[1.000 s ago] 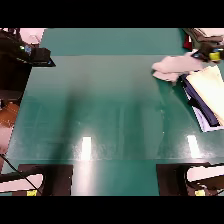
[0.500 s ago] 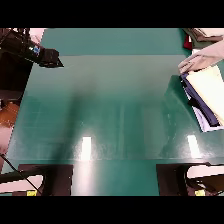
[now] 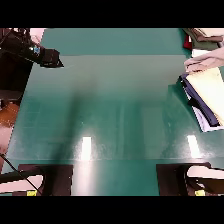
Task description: Fold the shirts.
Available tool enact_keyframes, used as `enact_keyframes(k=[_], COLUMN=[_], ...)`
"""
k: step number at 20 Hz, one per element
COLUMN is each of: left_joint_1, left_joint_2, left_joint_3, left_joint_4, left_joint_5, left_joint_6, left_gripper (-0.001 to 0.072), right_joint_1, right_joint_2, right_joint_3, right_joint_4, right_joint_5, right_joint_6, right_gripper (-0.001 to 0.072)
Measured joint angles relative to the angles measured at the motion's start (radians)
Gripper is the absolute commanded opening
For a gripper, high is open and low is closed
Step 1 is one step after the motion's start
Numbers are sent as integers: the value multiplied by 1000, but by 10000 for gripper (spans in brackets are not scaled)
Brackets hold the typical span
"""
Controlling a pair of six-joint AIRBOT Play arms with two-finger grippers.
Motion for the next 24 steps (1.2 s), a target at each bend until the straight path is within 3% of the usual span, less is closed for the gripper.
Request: enact_keyframes(k=[7,8,9,10,14,15,18,24], left_joint_1=[0,0,0,0,0,0,0,0], left_joint_2=[0,0,0,0,0,0,0,0], left_joint_3=[0,0,0,0,0,0,0,0], left_joint_4=[0,0,0,0,0,0,0,-4], left_joint_5=[0,0,0,-1,-11,-12,-13,-23], left_joint_6=[2,3,5,5,9,11,15,11], left_gripper=[21,21,21,21,22,21,22,22], right_joint_1=[-130,-150,-168,-187,-273,-287,-273,101], right_joint_2=[188,214,238,261,343,360,410,484], right_joint_3=[-274,-315,-352,-388,-524,-547,-596,-621], right_joint_4=[-169,-199,-223,-243,-298,-281,-178,-66], right_joint_5=[48,52,55,59,66,67,69,62], right_joint_6=[45,54,58,61,77,82,96,102], right_gripper=[32,193,443,599,582,553,553,552])
